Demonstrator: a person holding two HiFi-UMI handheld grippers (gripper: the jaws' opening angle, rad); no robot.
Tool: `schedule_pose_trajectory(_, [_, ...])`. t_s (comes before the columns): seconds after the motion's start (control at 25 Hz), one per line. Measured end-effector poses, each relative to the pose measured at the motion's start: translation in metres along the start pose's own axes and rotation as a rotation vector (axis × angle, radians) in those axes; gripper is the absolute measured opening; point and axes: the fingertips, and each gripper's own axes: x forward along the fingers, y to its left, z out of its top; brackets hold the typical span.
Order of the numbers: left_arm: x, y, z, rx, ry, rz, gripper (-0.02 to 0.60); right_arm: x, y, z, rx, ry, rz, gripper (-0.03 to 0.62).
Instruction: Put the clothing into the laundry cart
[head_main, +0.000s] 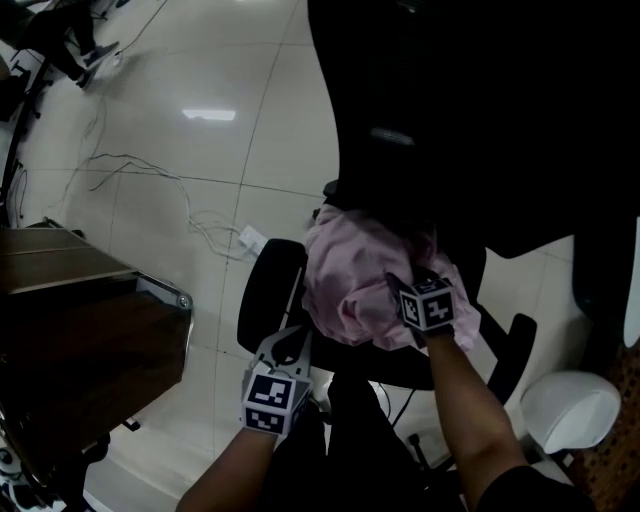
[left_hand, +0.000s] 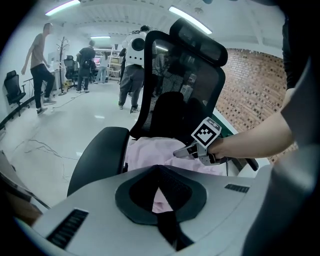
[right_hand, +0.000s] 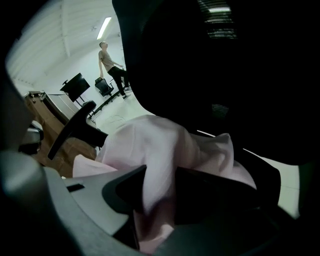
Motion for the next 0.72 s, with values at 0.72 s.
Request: schedule_pose_trajectory(0.72, [-0.055, -0.001, 0.003, 0.018, -0.106, 0.016, -0.002, -0.127, 0.079, 0.052, 0.001, -0.319, 0.078, 0.046])
